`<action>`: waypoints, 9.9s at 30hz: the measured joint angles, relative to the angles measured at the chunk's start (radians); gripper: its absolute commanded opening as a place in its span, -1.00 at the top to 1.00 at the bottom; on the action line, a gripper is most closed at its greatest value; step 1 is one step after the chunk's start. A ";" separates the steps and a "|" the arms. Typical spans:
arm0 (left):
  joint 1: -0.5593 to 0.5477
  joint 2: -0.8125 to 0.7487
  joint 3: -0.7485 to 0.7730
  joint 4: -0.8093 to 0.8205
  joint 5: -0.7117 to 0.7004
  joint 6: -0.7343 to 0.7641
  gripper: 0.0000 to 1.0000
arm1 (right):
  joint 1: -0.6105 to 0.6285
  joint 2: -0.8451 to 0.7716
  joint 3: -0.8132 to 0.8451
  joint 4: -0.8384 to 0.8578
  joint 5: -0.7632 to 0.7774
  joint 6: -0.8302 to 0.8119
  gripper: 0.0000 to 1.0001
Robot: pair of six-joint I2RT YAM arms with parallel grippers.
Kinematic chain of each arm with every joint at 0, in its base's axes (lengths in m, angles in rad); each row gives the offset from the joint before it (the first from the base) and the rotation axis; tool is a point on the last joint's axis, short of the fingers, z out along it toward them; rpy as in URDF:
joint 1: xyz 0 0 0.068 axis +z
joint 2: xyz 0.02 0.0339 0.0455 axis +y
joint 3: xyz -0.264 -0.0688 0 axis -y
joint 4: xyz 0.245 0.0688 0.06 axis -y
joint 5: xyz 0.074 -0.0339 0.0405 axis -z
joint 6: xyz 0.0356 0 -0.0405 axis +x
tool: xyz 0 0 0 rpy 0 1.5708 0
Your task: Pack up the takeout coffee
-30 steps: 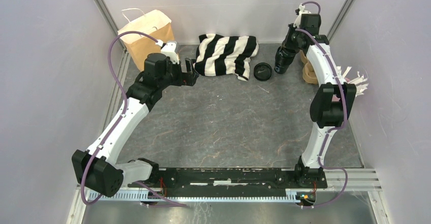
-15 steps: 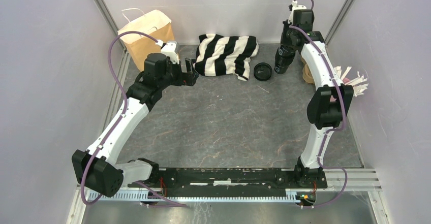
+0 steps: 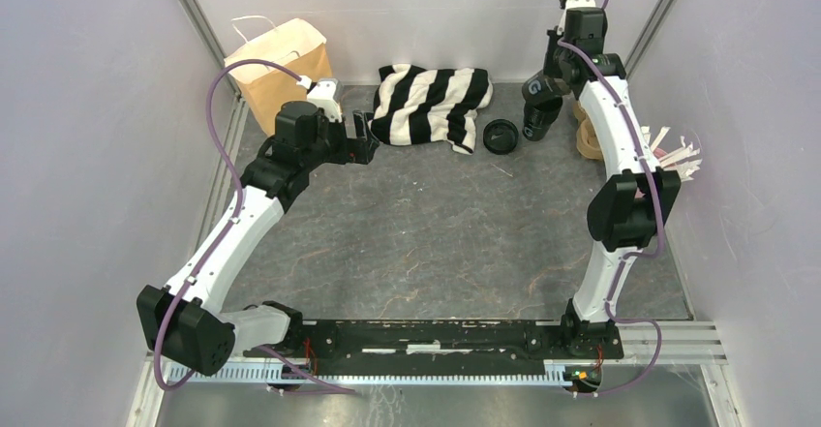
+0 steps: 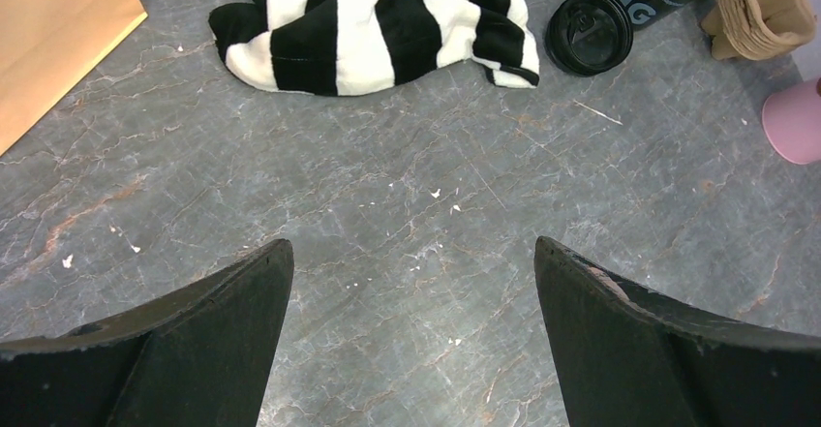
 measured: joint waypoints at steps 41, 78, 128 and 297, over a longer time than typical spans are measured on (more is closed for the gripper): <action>-0.018 -0.001 0.000 0.000 0.003 0.000 -0.99 | 0.342 -0.161 -0.336 -0.191 -0.115 -0.004 -0.96; -0.072 -0.030 -0.015 -0.054 0.078 -0.028 -0.99 | 0.580 -0.926 -1.240 -0.415 0.073 0.317 -0.96; -0.079 -0.041 -0.016 -0.060 0.069 -0.027 -0.99 | 1.018 -0.447 -0.970 -0.513 0.689 0.303 1.00; -0.090 -0.031 0.019 -0.165 -0.005 0.002 -0.99 | 0.184 0.242 -0.209 0.010 0.338 0.191 1.00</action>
